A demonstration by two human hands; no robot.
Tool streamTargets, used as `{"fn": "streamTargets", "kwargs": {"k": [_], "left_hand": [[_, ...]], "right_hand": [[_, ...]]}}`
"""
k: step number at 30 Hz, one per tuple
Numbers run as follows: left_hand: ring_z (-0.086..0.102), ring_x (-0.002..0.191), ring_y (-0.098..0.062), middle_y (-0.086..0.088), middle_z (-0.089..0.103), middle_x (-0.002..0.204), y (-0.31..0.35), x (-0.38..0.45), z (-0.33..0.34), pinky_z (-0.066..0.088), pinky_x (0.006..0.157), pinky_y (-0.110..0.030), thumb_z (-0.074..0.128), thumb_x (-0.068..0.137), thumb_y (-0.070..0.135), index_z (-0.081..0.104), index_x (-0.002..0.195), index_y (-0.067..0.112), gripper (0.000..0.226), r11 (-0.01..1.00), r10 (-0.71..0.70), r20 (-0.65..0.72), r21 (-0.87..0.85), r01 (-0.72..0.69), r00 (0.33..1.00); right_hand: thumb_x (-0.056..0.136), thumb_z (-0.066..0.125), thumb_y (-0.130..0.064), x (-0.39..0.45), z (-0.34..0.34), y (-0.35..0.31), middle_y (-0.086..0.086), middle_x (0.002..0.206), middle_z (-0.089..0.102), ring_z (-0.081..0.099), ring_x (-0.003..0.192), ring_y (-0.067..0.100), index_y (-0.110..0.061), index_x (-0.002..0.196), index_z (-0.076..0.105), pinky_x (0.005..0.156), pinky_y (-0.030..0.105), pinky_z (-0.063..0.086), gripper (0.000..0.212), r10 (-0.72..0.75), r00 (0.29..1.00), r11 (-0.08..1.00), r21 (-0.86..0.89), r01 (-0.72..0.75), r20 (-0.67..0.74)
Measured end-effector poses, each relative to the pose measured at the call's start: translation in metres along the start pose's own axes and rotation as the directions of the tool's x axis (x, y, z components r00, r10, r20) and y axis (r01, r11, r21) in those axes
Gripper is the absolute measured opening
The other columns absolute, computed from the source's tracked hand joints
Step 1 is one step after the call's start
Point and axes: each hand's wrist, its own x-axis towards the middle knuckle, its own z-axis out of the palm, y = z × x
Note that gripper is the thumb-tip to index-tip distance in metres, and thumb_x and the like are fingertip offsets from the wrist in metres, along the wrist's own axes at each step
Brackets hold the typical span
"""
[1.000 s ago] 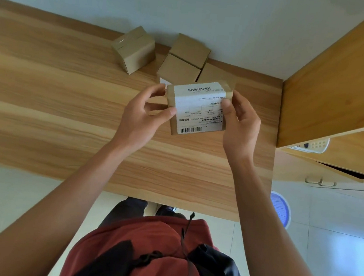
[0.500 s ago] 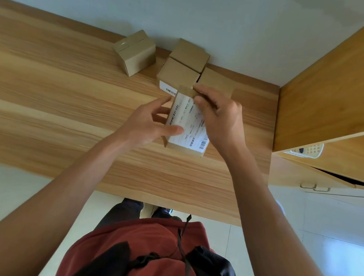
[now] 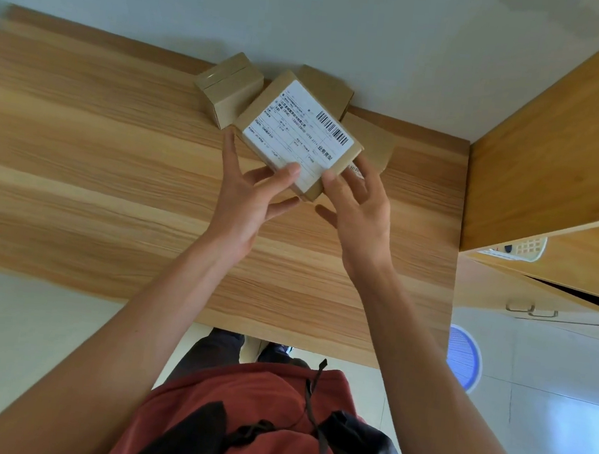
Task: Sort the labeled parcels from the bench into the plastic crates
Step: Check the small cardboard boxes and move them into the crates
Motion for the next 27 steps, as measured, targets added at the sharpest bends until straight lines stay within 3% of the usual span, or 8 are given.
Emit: {"fn": "streamTargets", "kwargs": {"k": [3, 6, 8, 10, 13, 16, 19, 27], "left_hand": [[0.068, 0.123, -0.027, -0.008, 0.07, 0.132, 0.001, -0.002, -0.001, 0.06, 0.092, -0.056, 0.092, 0.07, 0.037, 0.017, 0.16, 0.045, 0.117, 0.997, 0.002, 0.013, 0.073, -0.003, 1.0], [0.066, 0.124, -0.011, 0.009, 0.068, 0.135, 0.007, -0.005, -0.007, 0.059, 0.098, -0.053, 0.088, 0.071, 0.05, 0.04, 0.154, 0.038, 0.096, 0.974, 0.024, -0.014, 0.226, -0.021, 1.0], [0.065, 0.121, -0.004, 0.017, 0.067, 0.135, 0.011, -0.006, -0.011, 0.056, 0.103, -0.049, 0.086, 0.079, 0.046, 0.051, 0.149, 0.029, 0.08, 0.949, 0.113, -0.076, 0.303, -0.085, 0.991], [0.064, 0.123, -0.008, 0.012, 0.067, 0.136, 0.015, -0.006, -0.012, 0.055, 0.104, -0.047, 0.087, 0.082, 0.039, 0.057, 0.144, 0.025, 0.07, 0.902, 0.274, -0.109, 0.373, -0.216, 0.956], [0.067, 0.118, -0.011, 0.006, 0.072, 0.127, 0.019, -0.004, -0.005, 0.057, 0.102, -0.043, 0.083, 0.087, 0.019, 0.062, 0.135, 0.024, 0.053, 0.843, 0.379, -0.041, 0.426, -0.327, 0.925], [0.067, 0.119, -0.011, 0.003, 0.072, 0.128, 0.016, -0.003, 0.0, 0.055, 0.103, -0.039, 0.081, 0.087, 0.012, 0.061, 0.138, 0.016, 0.055, 0.862, 0.377, -0.061, 0.387, -0.327, 0.924], [0.068, 0.121, -0.016, -0.004, 0.073, 0.127, 0.012, -0.003, 0.001, 0.054, 0.105, -0.043, 0.08, 0.086, 0.008, 0.064, 0.133, 0.006, 0.05, 0.889, 0.372, -0.127, 0.335, -0.314, 0.919], [0.065, 0.121, -0.014, 0.007, 0.07, 0.131, 0.009, -0.023, -0.009, 0.058, 0.098, -0.047, 0.078, 0.091, 0.023, 0.06, 0.145, 0.023, 0.056, 0.85, 0.375, -0.123, 0.441, -0.288, 0.919]], "right_hand": [[0.099, 0.071, -0.028, -0.001, -0.001, -0.004, -0.002, 0.14, 0.066, 0.07, 0.118, 0.014, -0.026, 0.152, 0.048, 0.097, 0.05, 0.06, 0.058, -0.012, 1.0, 0.995, 0.099, 0.013, -0.003], [0.102, 0.066, -0.023, 0.0, -0.011, -0.009, -0.004, 0.139, 0.066, 0.068, 0.121, 0.013, -0.026, 0.152, 0.05, 0.097, 0.05, 0.06, 0.052, -0.049, 0.999, 0.994, 0.097, 0.05, -0.016], [0.104, 0.062, -0.019, 0.001, -0.02, -0.012, -0.005, 0.135, 0.069, 0.069, 0.118, 0.013, -0.025, 0.149, 0.053, 0.096, 0.049, 0.06, 0.047, -0.057, 0.998, 0.996, 0.068, 0.059, -0.025], [0.105, 0.06, -0.017, 0.003, -0.027, -0.013, -0.005, 0.126, 0.073, 0.072, 0.113, 0.016, -0.023, 0.145, 0.058, 0.095, 0.05, 0.061, 0.04, -0.061, 0.998, 0.998, 0.029, 0.062, -0.034], [0.106, 0.057, -0.017, 0.003, -0.031, -0.012, -0.004, 0.117, 0.076, 0.073, 0.109, 0.018, -0.021, 0.139, 0.063, 0.092, 0.048, 0.062, 0.034, -0.085, 0.995, 0.996, -0.018, 0.085, -0.051], [0.107, 0.056, -0.016, 0.0, -0.029, -0.011, -0.003, 0.122, 0.075, 0.071, 0.115, 0.017, -0.015, 0.143, 0.06, 0.093, 0.042, 0.062, 0.036, -0.158, 0.985, 0.987, -0.044, 0.156, -0.062], [0.106, 0.058, -0.016, -0.001, -0.026, -0.005, -0.002, 0.128, 0.073, 0.068, 0.121, 0.017, -0.014, 0.143, 0.06, 0.101, 0.047, 0.058, 0.037, -0.212, 0.974, 0.977, -0.056, 0.208, -0.078], [0.106, 0.058, -0.015, -0.001, -0.015, 0.007, -0.005, 0.131, 0.072, 0.067, 0.124, 0.016, -0.014, 0.143, 0.061, 0.099, 0.044, 0.059, 0.038, -0.238, 0.971, 0.97, -0.06, 0.236, -0.03]]}}
